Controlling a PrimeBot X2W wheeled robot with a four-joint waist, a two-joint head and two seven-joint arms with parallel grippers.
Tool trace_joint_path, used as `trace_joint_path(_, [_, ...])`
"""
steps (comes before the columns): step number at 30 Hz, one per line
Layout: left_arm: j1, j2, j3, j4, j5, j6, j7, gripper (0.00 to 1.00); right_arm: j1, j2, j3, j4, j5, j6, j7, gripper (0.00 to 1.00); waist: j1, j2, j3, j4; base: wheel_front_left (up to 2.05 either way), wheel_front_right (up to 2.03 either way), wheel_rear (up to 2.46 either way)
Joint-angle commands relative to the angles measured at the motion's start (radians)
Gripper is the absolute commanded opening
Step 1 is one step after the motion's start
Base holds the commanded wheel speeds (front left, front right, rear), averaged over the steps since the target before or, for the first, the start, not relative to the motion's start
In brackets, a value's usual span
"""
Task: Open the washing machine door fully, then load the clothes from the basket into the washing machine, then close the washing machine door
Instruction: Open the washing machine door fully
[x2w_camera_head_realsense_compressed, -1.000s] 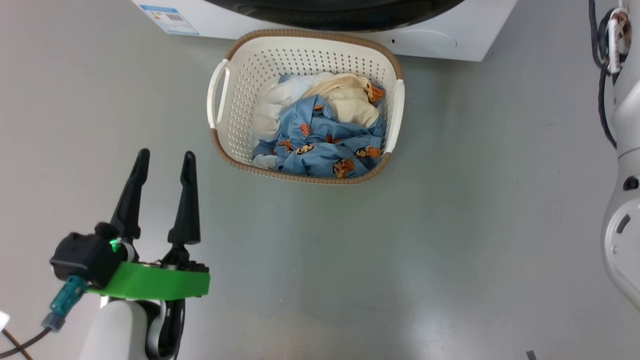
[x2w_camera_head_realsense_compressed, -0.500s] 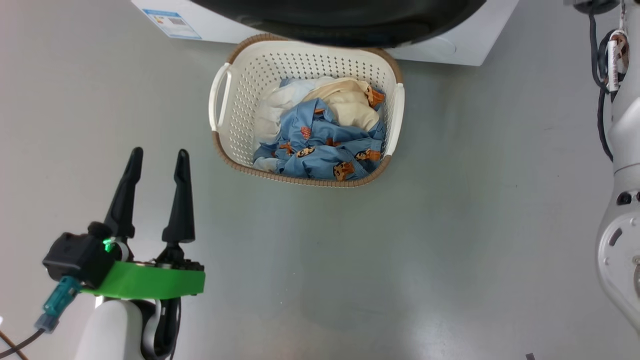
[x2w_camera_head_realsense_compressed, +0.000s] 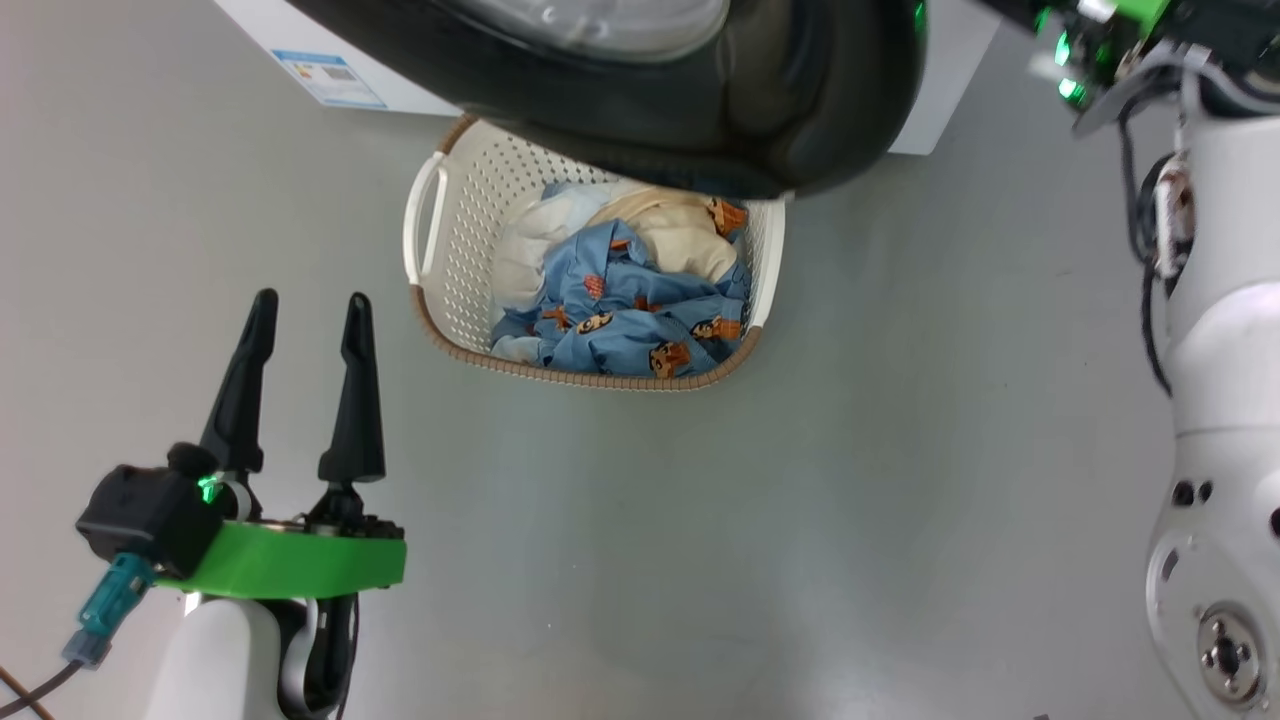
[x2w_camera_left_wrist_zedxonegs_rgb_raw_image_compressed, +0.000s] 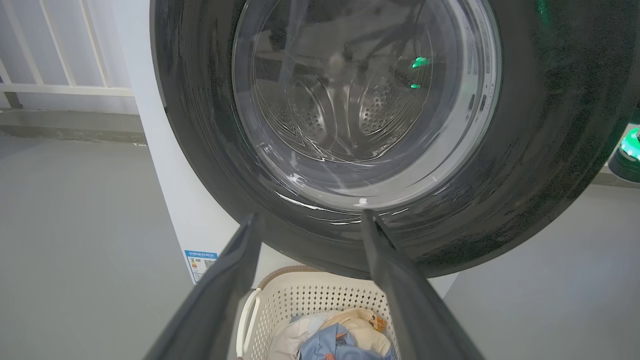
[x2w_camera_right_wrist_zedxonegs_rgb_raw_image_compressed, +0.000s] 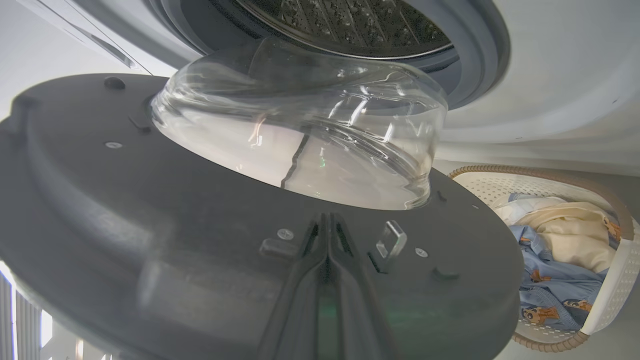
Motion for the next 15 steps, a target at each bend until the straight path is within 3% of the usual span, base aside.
trace_joint_path(1, [-0.01, 0.023, 0.036, -0.03, 0.012, -0.003, -0.008, 1.0, 0.031, 0.041, 0.034, -0.044, 0.023, 0.002, 0.027, 0.0, 0.0, 0.0, -0.013, -0.003, 0.0, 0.0, 0.0])
trace_joint_path(15, [0.028, 0.023, 0.041, -0.031, 0.029, -0.003, -0.008, 1.0, 0.244, 0.041, 0.28, -0.198, 0.252, 0.002, 0.104, 0.0, 0.0, 0.0, -0.097, -0.001, 0.0, 0.0, 0.0])
